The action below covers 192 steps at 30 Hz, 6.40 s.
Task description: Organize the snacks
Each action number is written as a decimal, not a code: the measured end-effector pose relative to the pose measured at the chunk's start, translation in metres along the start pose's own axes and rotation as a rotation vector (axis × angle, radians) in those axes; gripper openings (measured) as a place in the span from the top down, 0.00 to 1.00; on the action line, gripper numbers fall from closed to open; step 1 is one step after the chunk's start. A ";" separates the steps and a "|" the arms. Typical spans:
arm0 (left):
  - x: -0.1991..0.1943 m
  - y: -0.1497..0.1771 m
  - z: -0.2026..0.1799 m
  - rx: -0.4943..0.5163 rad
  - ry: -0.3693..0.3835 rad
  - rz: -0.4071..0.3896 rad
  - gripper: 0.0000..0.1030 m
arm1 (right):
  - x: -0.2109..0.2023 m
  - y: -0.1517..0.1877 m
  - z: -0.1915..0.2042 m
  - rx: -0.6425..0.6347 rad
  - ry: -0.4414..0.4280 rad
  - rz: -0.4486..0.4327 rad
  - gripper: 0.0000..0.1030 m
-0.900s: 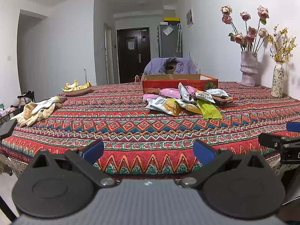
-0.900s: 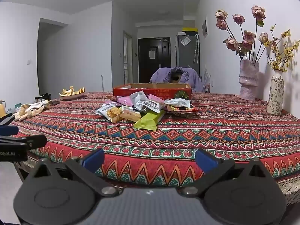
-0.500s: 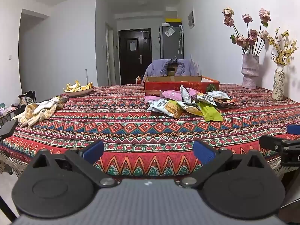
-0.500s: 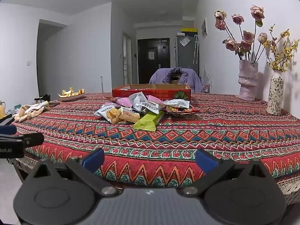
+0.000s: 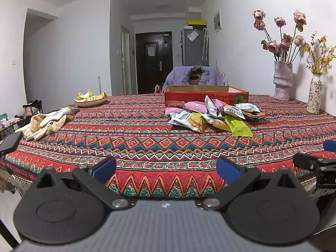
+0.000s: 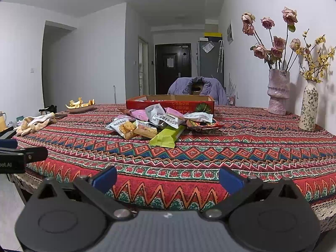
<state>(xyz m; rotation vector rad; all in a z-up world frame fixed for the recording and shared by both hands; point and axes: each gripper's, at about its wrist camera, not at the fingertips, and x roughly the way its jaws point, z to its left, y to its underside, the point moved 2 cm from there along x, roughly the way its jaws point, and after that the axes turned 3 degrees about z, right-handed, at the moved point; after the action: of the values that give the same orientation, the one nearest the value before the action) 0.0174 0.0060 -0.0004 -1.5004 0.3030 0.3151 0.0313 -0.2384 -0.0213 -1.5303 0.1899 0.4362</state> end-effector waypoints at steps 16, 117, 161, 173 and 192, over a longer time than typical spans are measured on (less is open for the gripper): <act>0.000 -0.002 0.006 -0.030 -0.015 0.001 0.00 | -0.004 0.000 -0.001 -0.012 0.013 -0.011 0.00; 0.234 -0.109 -0.022 0.052 0.163 0.266 0.09 | 0.269 -0.129 -0.032 0.195 -0.118 0.245 0.26; 0.159 -0.106 -0.105 0.031 0.117 0.212 0.89 | 0.132 -0.106 -0.105 0.143 -0.185 0.146 0.62; 0.181 -0.186 -0.061 -0.001 0.240 0.115 0.89 | 0.155 -0.173 -0.097 0.195 -0.228 0.063 0.62; 0.548 -0.298 -0.032 0.010 0.160 0.358 0.89 | 0.522 -0.297 -0.136 -0.061 0.026 0.388 0.62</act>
<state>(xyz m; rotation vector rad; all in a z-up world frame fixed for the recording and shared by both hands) 0.6375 -0.0299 0.0607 -1.4607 0.7031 0.4769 0.6419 -0.2868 0.0441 -1.5614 0.5026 0.7335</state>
